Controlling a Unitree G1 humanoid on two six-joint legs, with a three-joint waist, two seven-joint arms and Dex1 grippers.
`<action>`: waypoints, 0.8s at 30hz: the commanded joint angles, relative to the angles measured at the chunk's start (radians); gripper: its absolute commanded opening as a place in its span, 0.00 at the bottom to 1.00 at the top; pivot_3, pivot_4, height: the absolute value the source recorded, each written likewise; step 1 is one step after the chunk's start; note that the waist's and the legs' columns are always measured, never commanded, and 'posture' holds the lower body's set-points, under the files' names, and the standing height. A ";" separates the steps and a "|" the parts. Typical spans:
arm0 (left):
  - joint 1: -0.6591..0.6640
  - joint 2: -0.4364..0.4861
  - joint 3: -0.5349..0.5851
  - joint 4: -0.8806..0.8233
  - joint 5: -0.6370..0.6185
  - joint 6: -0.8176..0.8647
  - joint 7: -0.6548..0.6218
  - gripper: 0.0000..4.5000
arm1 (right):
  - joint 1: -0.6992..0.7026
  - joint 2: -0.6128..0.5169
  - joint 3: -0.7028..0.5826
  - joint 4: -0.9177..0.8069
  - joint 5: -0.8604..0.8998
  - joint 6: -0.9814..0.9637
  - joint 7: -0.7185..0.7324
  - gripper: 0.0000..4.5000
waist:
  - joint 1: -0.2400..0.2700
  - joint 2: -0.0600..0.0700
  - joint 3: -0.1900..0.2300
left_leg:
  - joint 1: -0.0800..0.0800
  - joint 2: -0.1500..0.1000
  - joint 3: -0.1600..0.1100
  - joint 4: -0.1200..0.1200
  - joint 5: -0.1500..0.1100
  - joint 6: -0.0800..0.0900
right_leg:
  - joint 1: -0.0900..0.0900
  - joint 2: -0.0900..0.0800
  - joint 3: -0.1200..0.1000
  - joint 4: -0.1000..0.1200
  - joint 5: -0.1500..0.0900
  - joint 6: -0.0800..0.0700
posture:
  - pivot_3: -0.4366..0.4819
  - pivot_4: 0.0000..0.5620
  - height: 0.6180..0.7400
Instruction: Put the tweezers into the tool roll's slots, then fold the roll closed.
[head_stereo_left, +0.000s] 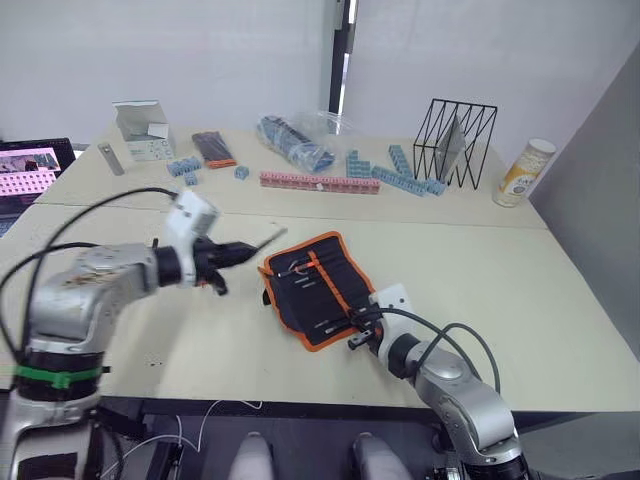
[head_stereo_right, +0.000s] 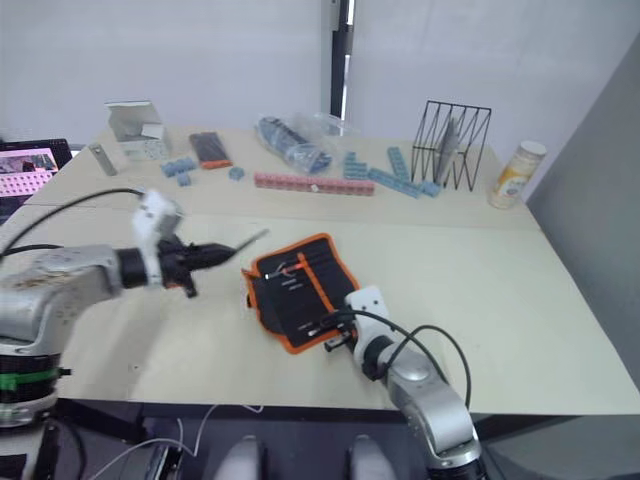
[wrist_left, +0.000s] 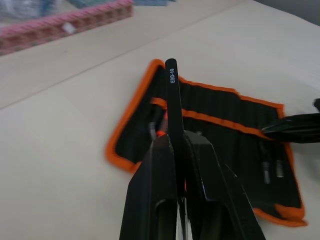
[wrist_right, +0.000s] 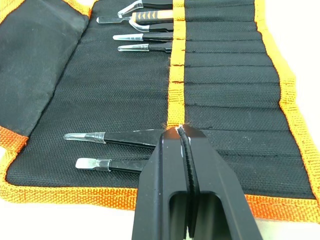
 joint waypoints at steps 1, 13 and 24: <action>-0.065 -0.040 -0.120 0.023 0.069 0.002 0.026 0.01 | 0.028 -0.004 0.025 0.013 -0.007 0.031 -0.002 0.00 | -0.001 0.000 0.000 | 0.000 0.000 0.000 0.000 0.000 0.000 | 0.000 0.000 0.000 0.000 0.000 0.000 | 0.48 0.27 0.37; -0.125 0.013 -0.278 0.087 0.172 -0.005 -0.074 0.01 | 0.060 0.006 0.020 -0.015 -0.016 0.030 -0.040 0.00 | -0.021 0.001 0.000 | 0.000 0.000 -0.001 -0.004 -0.001 0.001 | 0.000 0.001 0.000 0.000 0.000 0.001 | 0.48 0.27 0.37; -0.140 -0.004 -0.322 0.118 0.217 -0.025 -0.128 0.01 | 0.072 0.012 0.030 -0.019 -0.016 0.026 -0.055 0.00 | -0.020 0.001 0.000 | 0.000 0.000 -0.001 -0.004 -0.001 0.001 | 0.000 0.001 0.000 -0.001 0.000 0.000 | 0.48 0.27 0.37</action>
